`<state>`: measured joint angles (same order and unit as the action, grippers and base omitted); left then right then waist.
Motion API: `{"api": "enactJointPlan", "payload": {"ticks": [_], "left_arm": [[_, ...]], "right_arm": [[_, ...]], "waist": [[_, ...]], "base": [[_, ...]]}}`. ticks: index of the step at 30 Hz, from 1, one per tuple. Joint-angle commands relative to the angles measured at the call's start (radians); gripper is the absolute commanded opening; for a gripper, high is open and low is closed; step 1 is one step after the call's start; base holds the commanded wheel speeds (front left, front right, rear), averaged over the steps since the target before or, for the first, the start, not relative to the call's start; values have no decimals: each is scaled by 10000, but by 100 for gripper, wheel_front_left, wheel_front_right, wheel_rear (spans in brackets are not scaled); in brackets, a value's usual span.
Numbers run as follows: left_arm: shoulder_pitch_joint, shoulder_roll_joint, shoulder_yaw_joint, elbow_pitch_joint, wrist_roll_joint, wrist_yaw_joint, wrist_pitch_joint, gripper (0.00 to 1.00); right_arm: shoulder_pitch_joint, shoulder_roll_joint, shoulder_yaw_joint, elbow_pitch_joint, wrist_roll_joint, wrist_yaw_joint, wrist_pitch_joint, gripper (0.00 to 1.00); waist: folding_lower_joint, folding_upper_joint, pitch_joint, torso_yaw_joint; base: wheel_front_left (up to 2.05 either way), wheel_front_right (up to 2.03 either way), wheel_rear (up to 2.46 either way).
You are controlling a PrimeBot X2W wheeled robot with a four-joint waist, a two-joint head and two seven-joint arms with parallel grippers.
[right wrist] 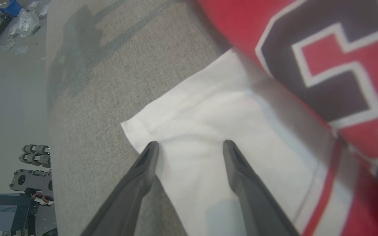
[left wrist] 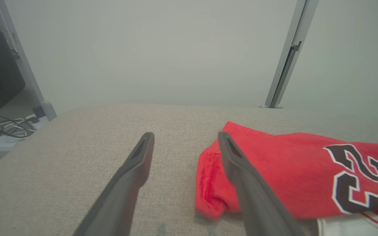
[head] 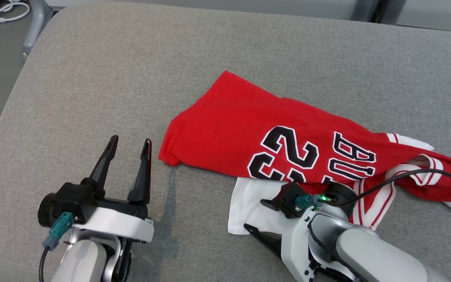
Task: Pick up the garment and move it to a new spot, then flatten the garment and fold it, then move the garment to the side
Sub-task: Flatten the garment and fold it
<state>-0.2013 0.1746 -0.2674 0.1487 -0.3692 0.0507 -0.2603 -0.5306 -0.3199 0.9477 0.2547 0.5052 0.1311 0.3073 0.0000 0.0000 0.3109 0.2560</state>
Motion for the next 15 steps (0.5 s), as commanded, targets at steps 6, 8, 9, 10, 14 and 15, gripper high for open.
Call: {"api": "enactJointPlan", "payload": {"ticks": [6, 8, 9, 10, 14, 15], "left_arm": [[-384, -181, 315, 99, 238, -244, -46, 100], [-366, -229, 430, 120, 307, -293, -48, 100], [-355, -251, 484, 129, 344, -320, -48, 100], [-337, -262, 530, 127, 383, -338, -49, 100], [-281, -270, 748, 166, 537, -434, -50, 100], [-247, -263, 792, 168, 560, -452, -50, 100]], "right_arm": [[-395, 79, 599, 1402, 344, -26, -203, 0], [-493, 79, 712, 1384, 490, -8, -443, 0], [-576, 39, 738, 1346, 564, -5, -502, 0], [-635, 5, 723, 1245, 645, -5, -628, 0], [-744, -110, 317, 483, 979, -5, -1225, 0], [-743, -188, 172, 234, 985, -5, -1336, 0]], "waist": [[0, 0, 267, 20], [0, 0, 270, -40], [0, 0, 258, -82], [0, 0, 246, -136], [0, 0, 137, -331], [0, 0, 90, -388]], "base": [[0, 0, 0], [0, 0, 0], [0, 0, 0], [0, 0, 0], [0, 0, 0], [0, 0, 0]]}}
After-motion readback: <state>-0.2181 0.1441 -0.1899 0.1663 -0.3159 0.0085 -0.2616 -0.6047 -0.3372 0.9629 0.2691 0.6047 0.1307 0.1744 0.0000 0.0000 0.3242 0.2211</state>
